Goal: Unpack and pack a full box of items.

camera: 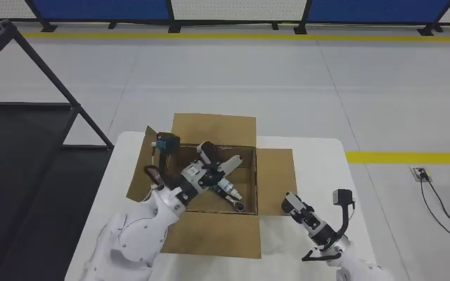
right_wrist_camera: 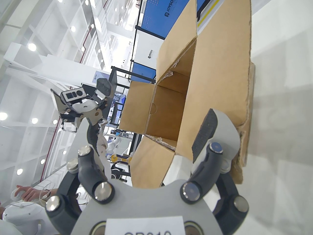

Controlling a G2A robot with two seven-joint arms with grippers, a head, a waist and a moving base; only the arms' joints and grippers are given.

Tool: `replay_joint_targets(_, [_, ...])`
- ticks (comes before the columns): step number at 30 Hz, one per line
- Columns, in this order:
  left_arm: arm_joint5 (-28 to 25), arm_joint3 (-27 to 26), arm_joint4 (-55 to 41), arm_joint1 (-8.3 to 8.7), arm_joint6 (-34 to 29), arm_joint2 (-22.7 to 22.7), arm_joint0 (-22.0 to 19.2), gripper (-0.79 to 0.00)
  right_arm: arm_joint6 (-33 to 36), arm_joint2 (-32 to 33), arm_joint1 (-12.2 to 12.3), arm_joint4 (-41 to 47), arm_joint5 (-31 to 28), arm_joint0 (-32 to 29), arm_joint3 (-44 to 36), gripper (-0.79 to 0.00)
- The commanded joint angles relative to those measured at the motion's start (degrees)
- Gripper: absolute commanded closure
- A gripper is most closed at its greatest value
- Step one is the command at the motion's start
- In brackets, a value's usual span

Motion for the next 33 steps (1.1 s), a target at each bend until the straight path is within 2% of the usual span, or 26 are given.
replay_joint_targets(1, [-0.4,-4.24,0.7,0.45,0.74,-3.88,3.82,-0.785,0.11,-0.28,0.07,0.15,0.2,0.03,0.27,-0.785])
replay_joint_targets(6, [-1.73,-12.76,-0.2,1.29,4.02,-14.3,13.35,-0.785,0.68,-1.73,0.28,0.17,0.91,0.21,1.15,-0.785])
replay_joint_targets(9, [-2.27,-14.9,-0.8,1.5,6.04,-19.26,17.29,-0.785,0.83,-2.44,0.37,0.16,1.06,0.31,1.57,-0.785])
replay_joint_targets(15, [-3.88,-16.0,-3.57,1.7,8.82,-27.34,23.53,-0.785,0.32,-3.39,0.61,-0.59,2.47,0.49,1.6,-0.785])
replay_joint_targets(23, [-6.28,-16.03,-7.29,1.67,12.21,-34.74,29.15,-0.785,-3.16,-5.33,0.67,-2.08,3.06,1.8,-2.43,-0.785])
replay_joint_targets(28, [-10.04,-15.35,-10.43,1.41,15.05,-38.36,33.88,-0.785,-4.29,-9.48,0.39,-5.26,4.87,7.77,-5.21,-0.785])
replay_joint_targets(33, [-13.19,-13.61,-13.2,1.04,17.72,-41.43,38.56,-0.785,0.11,-17.51,-0.09,-13.37,12.12,17.53,-6.08,-0.785])
